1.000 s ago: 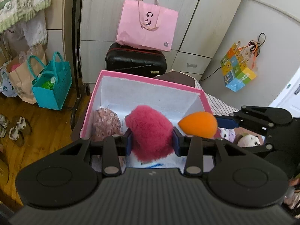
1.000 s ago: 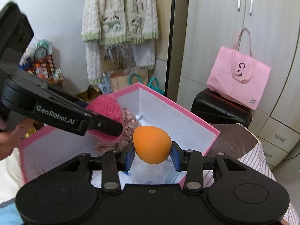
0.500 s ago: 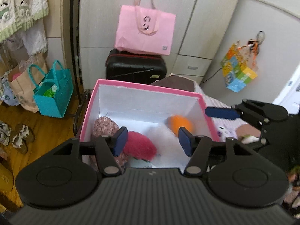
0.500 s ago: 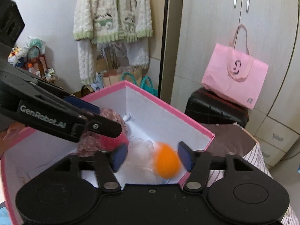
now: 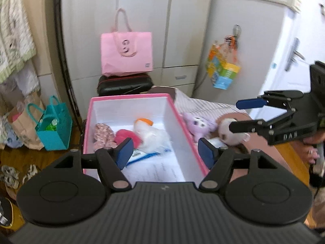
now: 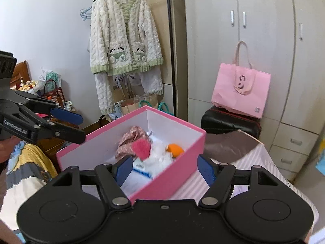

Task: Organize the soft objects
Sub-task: 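Reach the left gripper to the white plush cat and close on it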

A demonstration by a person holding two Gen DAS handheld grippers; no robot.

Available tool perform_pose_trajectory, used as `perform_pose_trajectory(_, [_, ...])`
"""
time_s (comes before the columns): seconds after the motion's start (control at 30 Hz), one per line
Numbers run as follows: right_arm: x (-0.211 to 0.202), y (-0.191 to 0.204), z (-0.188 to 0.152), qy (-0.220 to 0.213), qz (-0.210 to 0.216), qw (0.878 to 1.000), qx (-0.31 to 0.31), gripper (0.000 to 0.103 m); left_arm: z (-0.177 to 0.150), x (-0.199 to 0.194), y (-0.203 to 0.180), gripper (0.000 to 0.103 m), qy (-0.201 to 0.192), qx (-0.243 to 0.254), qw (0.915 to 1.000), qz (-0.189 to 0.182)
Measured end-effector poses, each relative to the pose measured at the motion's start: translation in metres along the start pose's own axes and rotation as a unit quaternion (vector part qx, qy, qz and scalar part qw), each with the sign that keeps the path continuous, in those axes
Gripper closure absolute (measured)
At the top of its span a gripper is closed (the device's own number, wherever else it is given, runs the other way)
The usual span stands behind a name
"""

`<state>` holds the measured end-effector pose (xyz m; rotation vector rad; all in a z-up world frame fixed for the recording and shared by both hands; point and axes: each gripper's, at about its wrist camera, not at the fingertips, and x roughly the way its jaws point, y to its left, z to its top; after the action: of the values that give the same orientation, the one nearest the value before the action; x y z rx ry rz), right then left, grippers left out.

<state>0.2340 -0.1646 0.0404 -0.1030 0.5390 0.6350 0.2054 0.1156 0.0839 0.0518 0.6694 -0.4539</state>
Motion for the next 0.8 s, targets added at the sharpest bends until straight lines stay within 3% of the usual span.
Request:
perform_pose_trajectory(0.37, [-0.072,-0.007,-0.051,0.001,-0.014,1.0,0.0,0.027,-0.025,-0.021,-0.074,0.027,0.026,0.061,0.9963,-0.054])
perform_pose_trajectory(0.67, [-0.084,-0.01,-0.1,0.044,-0.025,0.998,-0.028,0.022,-0.046,0.008,-0.122,0.026,0.069,0.084,0.9907,-0.082])
perform_pose_trajectory(0.8, [-0.08,-0.02,-0.114,0.049,-0.034,0.998,-0.024,0.018,-0.045,0.028,-0.133,0.022,0.08,0.072,0.9892,-0.1])
